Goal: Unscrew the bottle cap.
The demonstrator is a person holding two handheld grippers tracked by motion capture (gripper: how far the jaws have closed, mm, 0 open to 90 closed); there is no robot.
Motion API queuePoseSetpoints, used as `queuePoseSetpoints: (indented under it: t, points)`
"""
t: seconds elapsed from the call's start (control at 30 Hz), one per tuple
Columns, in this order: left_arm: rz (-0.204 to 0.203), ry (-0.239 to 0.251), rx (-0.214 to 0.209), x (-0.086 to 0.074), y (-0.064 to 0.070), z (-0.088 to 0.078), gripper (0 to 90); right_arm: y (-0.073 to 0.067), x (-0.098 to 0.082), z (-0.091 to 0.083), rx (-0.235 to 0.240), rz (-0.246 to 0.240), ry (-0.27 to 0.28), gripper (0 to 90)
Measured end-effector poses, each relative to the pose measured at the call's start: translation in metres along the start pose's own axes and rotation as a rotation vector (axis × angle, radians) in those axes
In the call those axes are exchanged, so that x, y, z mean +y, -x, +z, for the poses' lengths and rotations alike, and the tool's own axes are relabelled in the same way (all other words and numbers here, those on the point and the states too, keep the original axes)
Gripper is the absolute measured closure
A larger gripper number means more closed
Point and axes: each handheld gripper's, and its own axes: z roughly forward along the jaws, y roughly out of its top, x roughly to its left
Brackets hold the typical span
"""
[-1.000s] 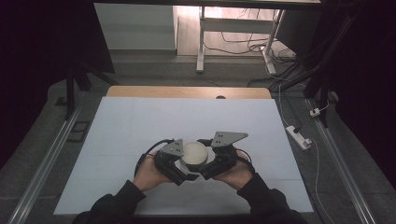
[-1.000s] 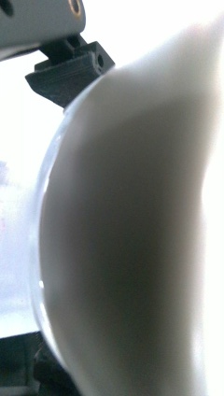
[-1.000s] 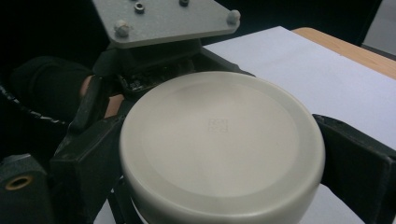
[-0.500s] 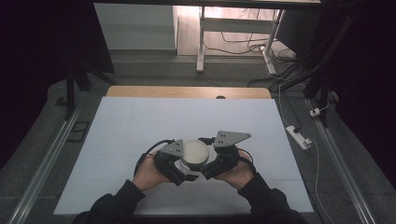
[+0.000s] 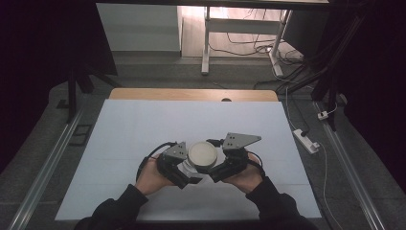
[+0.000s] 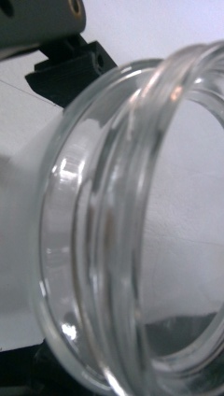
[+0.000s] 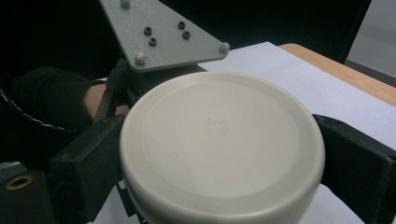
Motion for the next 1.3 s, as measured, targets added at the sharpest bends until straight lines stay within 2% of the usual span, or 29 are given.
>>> queuePoseSetpoints:
  t: [0.2,0.37,0.5,0.73,1.3]
  points:
    - [-0.021,0.007,0.015,-0.002,-0.003,-0.001,7.7,0.001,0.000,-0.003,-0.008,0.001,0.004,7.0]
    - [-0.020,-0.003,0.028,-0.003,-0.007,-0.001,7.6,0.000,0.001,-0.006,-0.011,0.000,0.007,7.0]
    - [-0.039,0.005,0.044,-0.004,-0.010,-0.002,7.7,0.000,0.000,-0.008,-0.014,0.001,0.004,6.9]
    - [-0.049,-0.002,0.074,-0.006,-0.016,-0.005,7.6,-0.001,-0.001,-0.010,-0.015,0.005,0.008,6.9]
    - [-0.096,0.030,0.139,-0.004,-0.030,-0.015,7.6,-0.006,-0.009,-0.012,-0.016,0.009,-0.002,6.9]
